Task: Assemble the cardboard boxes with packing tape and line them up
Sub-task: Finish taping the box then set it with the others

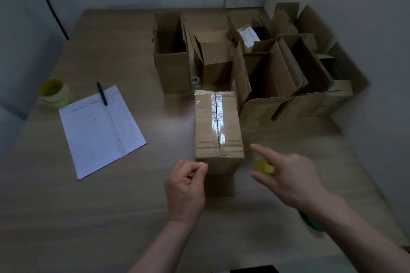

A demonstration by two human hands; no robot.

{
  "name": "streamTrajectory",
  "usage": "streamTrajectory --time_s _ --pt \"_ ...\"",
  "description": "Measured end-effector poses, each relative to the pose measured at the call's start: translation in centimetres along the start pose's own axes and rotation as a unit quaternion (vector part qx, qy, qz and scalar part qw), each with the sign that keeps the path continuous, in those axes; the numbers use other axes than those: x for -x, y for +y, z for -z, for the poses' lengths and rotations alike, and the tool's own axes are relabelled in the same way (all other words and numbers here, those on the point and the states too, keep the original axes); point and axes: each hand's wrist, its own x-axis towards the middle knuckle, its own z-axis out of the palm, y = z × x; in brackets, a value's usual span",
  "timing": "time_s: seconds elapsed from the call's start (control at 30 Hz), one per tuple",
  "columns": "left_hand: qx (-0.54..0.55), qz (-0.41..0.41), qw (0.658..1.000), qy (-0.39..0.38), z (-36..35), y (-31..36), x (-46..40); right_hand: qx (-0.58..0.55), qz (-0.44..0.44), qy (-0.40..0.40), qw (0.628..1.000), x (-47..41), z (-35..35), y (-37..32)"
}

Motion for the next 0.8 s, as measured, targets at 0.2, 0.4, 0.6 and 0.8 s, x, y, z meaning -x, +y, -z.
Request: streamTrajectory --time_s 0.2,0.4,0.6,0.8 --pt "-0.009 -0.027 0.999 0.024 0.0 -1.4 -1.4 0.007 0.064 0.085 0.994 -1.5 -2.1 0.3" --pt "0.033 0.03 0.999 0.03 -0.4 -2.2 -2.4 0.019 0.096 0.147 0.984 -2.4 -4.0 0.1" --pt "0.125 0.163 0.978 0.033 -0.5 -2.1 -3.9 0.014 0.092 0.175 0.98 -3.1 -5.8 -0.2" --pt "-0.181 -0.188 0.96 -0.098 -1.7 -1.5 -6.3 0.009 0.098 0.163 0.982 -3.8 -5.7 -0.2"
